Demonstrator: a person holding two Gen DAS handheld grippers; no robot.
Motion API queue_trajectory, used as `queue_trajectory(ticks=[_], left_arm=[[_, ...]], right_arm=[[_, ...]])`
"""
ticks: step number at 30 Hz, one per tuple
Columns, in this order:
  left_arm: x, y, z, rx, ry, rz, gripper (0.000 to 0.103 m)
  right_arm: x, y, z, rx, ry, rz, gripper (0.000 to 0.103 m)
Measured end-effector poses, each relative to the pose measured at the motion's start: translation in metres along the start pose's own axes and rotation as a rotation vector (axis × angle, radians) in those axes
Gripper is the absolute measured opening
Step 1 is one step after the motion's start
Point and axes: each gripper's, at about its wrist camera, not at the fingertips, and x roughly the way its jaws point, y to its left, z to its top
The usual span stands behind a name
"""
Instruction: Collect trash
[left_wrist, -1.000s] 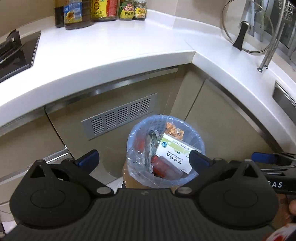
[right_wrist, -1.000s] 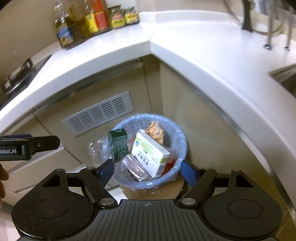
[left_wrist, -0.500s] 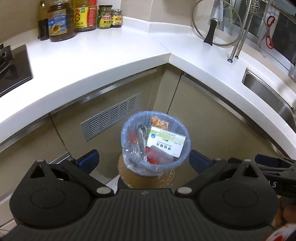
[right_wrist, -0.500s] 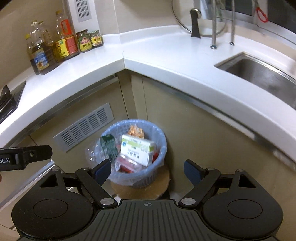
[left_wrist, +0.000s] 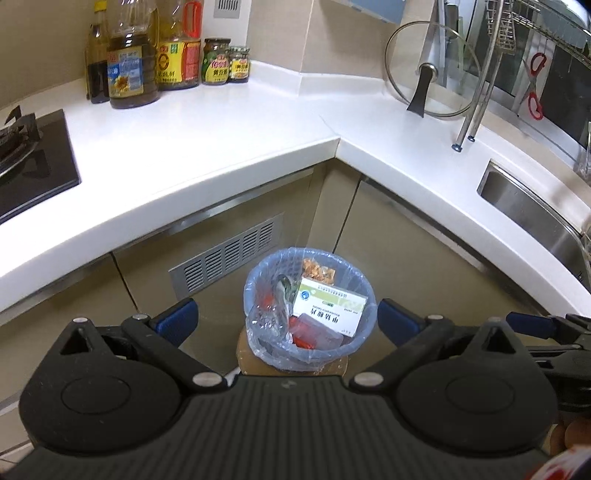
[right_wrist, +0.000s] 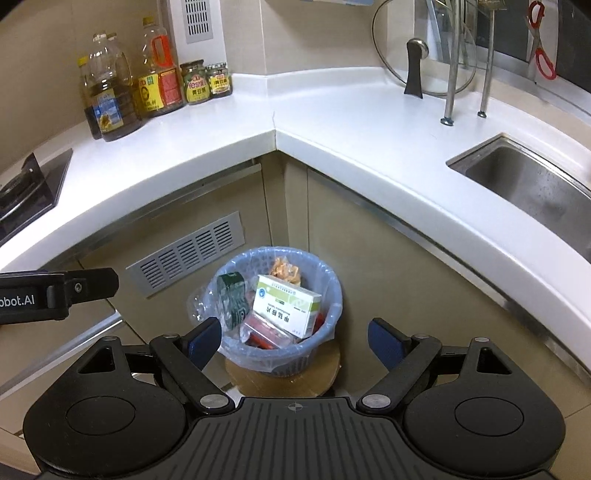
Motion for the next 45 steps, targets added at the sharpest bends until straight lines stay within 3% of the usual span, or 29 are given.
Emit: queue_trajectory(ticks=[45], left_arm=[[-0.004, -0.009, 0.004, 0.022, -0.022, 0.005, 0.102]], right_arm=[[-0.011, -0.013, 0.007, 0.020, -0.035, 0.003, 0.086]])
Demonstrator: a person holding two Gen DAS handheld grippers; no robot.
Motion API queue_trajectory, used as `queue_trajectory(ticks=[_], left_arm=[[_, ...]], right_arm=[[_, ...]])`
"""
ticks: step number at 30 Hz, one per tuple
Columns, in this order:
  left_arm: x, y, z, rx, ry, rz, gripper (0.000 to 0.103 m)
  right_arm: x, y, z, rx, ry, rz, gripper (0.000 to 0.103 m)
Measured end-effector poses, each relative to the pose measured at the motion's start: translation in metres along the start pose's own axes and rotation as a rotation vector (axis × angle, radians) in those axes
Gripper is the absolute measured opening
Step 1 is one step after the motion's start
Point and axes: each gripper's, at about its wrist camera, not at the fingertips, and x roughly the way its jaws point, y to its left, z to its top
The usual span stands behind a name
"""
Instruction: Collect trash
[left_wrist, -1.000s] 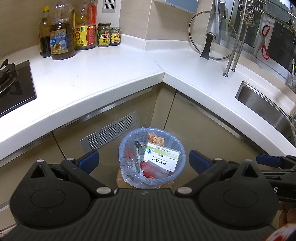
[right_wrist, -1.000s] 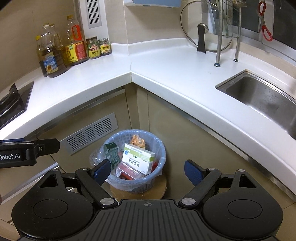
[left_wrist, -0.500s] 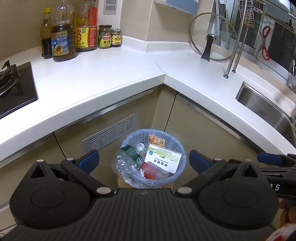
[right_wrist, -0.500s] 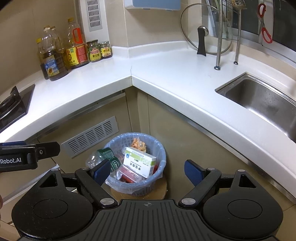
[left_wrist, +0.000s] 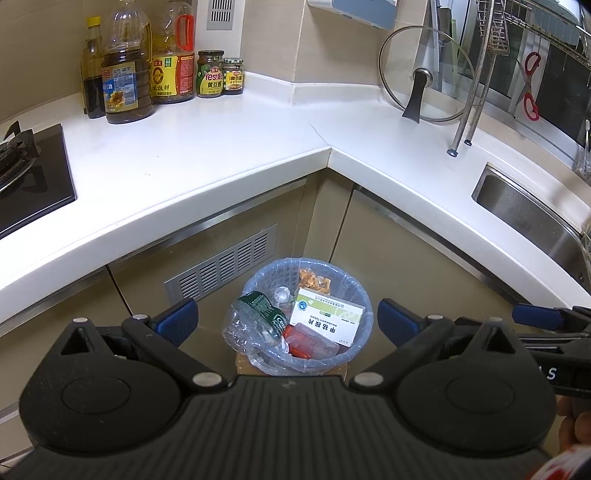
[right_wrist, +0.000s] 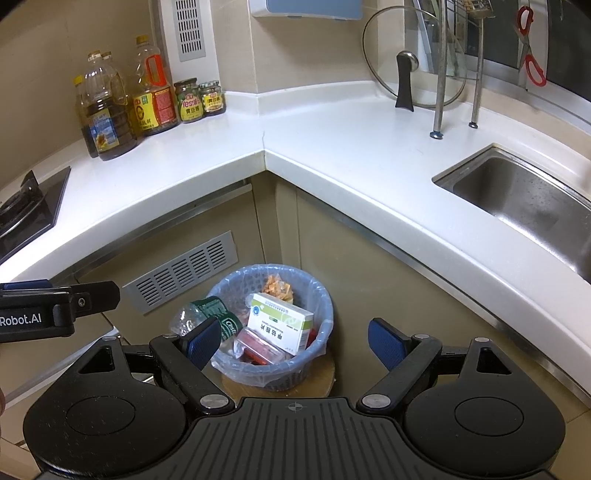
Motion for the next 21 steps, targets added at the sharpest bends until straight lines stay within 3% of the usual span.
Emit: queue_trajectory(ticks=[21], left_arm=[[-0.0003, -0.0011, 0.0004, 0.000, -0.002, 0.003, 0.102]], right_arm=[[0.0026, -0.0001, 0.0015, -0.004, 0.004, 0.003, 0.086]])
